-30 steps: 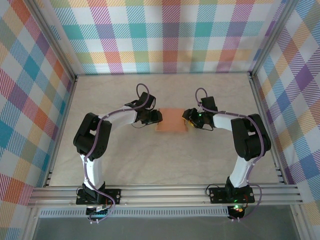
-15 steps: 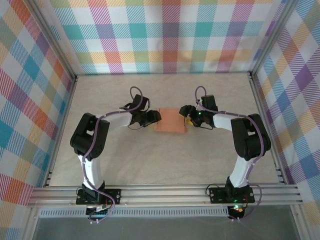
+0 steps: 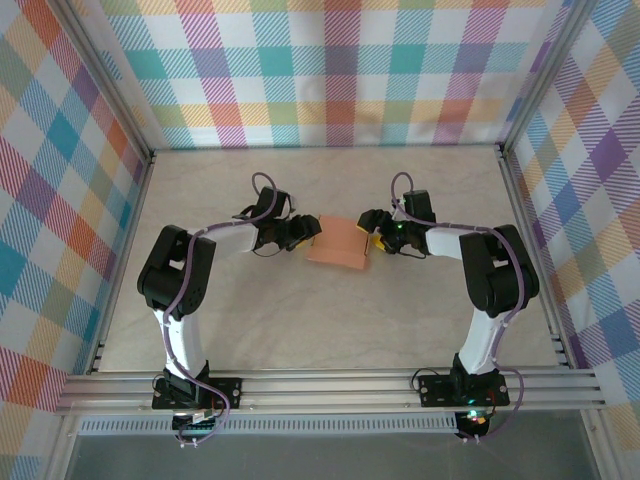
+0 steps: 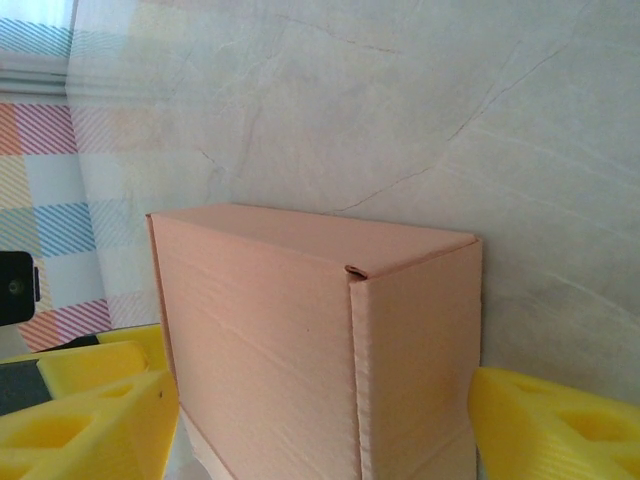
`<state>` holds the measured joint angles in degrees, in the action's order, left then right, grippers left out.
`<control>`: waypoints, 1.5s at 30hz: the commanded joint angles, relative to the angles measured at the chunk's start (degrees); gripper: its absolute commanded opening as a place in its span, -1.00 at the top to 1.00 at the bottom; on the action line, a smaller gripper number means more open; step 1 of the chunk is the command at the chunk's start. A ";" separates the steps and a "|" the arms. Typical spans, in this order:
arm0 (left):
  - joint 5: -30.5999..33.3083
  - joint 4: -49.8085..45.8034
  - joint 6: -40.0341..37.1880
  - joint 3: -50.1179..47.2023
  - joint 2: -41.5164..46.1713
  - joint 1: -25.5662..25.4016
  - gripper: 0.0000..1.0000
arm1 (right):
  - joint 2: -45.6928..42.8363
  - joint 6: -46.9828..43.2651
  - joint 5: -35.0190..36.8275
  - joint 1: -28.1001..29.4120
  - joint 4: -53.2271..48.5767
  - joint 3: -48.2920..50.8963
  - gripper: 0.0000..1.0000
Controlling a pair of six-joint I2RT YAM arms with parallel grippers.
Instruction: Fold the paper box
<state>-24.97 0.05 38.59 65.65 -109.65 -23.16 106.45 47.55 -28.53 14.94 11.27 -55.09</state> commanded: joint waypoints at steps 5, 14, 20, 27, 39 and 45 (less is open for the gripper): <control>-1.82 0.31 -3.00 1.13 -0.66 0.93 0.07 | 5.02 -1.34 -5.82 -0.61 -0.71 -5.00 -0.39; -1.40 0.23 -2.64 1.61 -1.69 1.18 0.24 | 8.79 -6.33 -5.22 -1.64 -7.06 -13.16 -0.46; -1.88 1.87 -1.96 -0.17 -1.22 2.02 0.27 | 7.15 -5.67 -5.08 -3.00 -5.88 -11.03 -0.56; -6.03 9.96 2.70 -4.32 -1.18 4.24 0.37 | 6.22 -3.28 -5.69 -3.34 -2.25 -7.02 -0.56; -6.27 10.92 2.93 -6.46 -1.38 5.18 0.39 | 5.95 -1.19 -8.07 -3.33 -0.07 -5.30 -0.55; -7.06 12.75 2.98 -8.93 -1.52 6.15 0.54 | 6.74 0.36 -11.63 -3.26 2.41 -4.50 -0.53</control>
<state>-32.10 13.74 41.41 58.87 -111.02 -18.00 113.62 46.26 -35.97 11.46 14.11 -60.93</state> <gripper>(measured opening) 0.239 0.770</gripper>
